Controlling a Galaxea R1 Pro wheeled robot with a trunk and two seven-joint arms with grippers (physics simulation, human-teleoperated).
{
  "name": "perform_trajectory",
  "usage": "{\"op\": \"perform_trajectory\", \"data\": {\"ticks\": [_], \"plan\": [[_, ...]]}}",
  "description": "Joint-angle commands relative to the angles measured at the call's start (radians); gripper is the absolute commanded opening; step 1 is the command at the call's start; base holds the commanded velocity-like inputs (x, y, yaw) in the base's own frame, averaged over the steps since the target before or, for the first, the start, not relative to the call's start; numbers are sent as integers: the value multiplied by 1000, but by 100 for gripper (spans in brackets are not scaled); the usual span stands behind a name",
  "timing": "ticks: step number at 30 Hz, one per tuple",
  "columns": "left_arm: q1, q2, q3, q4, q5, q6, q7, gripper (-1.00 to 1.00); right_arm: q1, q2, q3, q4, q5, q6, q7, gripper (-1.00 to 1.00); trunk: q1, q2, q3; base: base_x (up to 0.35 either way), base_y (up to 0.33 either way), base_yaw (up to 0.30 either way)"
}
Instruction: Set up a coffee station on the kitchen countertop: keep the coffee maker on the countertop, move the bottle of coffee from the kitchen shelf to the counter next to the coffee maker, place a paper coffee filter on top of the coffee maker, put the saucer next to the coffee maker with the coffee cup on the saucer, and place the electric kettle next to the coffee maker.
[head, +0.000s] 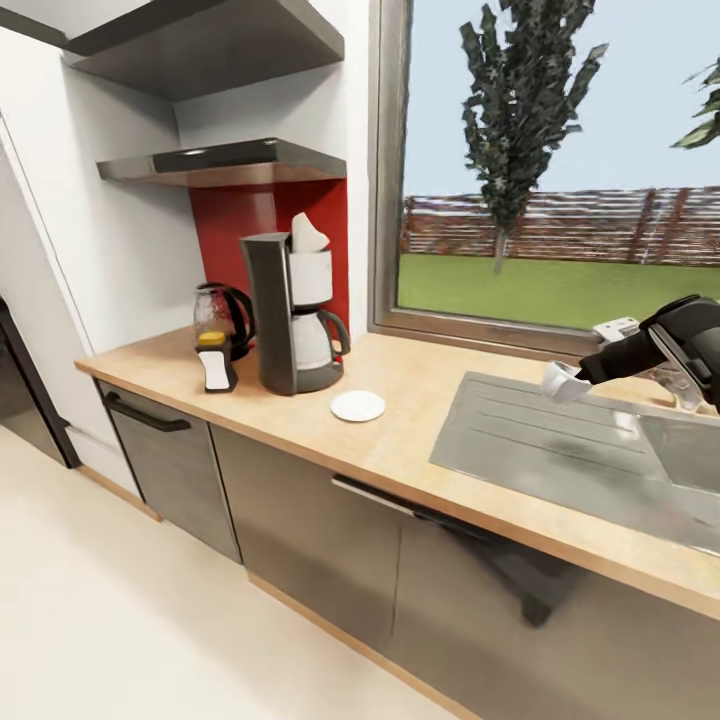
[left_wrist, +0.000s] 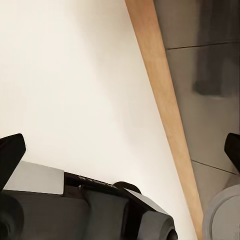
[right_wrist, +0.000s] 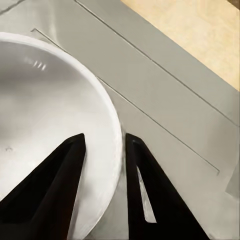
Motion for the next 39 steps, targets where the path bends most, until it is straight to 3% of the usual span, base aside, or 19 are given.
{"op": "perform_trajectory", "data": {"ticks": [1,28,34,36,39], "plan": [[0,0,8,0,-3,9,-3,100,-2,-1,5,-1,-2,4,3,-100,0,-1,-1,175,296,0],[0,0,8,0,-3,10,-3,100,-2,23,11,0,1,4,2,-100,0,-1,-1,146,301,0],[0,0,8,0,-3,10,-3,100,-2,51,15,0,12,4,0,-100,0,-1,-1,219,280,0],[0,0,8,0,-3,10,-3,100,-2,73,17,0,16,5,0,-100,0,-1,-1,210,280,0],[0,0,8,0,-3,10,-3,100,-2,93,56,0,45,4,0,-100,0,-1,-1,207,280,0]]}}
